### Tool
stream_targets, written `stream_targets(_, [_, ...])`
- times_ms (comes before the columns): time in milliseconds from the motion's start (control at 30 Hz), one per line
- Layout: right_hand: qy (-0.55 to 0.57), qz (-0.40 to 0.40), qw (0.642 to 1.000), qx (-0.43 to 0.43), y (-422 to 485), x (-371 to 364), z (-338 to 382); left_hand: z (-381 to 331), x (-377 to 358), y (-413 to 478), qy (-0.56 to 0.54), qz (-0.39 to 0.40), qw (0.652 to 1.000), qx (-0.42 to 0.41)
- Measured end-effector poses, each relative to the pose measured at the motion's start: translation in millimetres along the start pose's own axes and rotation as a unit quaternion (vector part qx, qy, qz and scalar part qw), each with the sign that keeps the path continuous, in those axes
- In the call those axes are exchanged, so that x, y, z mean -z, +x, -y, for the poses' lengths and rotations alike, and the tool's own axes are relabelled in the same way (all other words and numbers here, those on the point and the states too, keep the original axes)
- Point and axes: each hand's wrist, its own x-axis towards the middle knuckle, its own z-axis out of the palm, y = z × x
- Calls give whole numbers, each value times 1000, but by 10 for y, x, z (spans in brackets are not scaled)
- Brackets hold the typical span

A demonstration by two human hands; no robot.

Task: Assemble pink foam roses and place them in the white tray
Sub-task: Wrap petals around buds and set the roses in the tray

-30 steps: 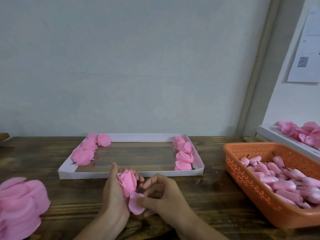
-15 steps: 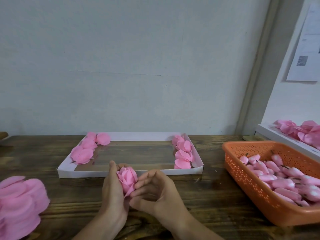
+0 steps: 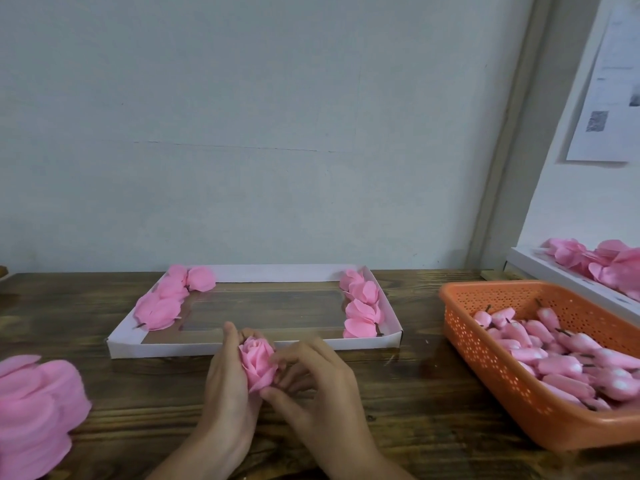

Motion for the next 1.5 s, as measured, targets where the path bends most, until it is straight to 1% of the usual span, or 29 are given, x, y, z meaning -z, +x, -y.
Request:
stream_targets(167, [15, -14, 1000, -1, 21, 15, 3, -12, -13, -31, 4, 23, 999, -23])
stream_targets(267, [26, -21, 999, 7, 41, 25, -25, -23, -38, -48, -3, 19, 1000, -10])
stream_targets(433, [-1, -24, 1000, 12, 72, 57, -46, -20, -63, -95, -15, 30, 999, 32])
stream_targets(567, [0, -22, 1000, 5, 80, 88, -48, -22, -83, -127, 15, 50, 998, 39])
stream_targets(733, [-57, -24, 997, 37, 74, 86, -42, -15, -86, -101, 17, 70, 995, 70])
stream_targets(867, [-108, -44, 991, 64, 61, 64, -50, -3, -39, -76, 26, 105, 991, 81])
stream_targets(1000, [-133, -71, 988, 28, 78, 97, -21, 20, -6, -73, 64, 145, 985, 73])
stream_targets(1100, [-122, -68, 990, 7, 71, 104, -24, 8, 26, -69, 81, 166, 981, 56])
stream_targets(1267, [-90, -92, 992, -8, 89, 138, -17, -57, -27, -108, 88, 238, 967, -11])
stream_targets(1367, [-70, -91, 993, -7, 90, 137, -14, -69, -9, -90, 102, 245, 964, -9])
stream_targets(1500, [-46, -90, 995, -24, 67, 112, -40, -43, 1, -79, 127, 233, 964, -10])
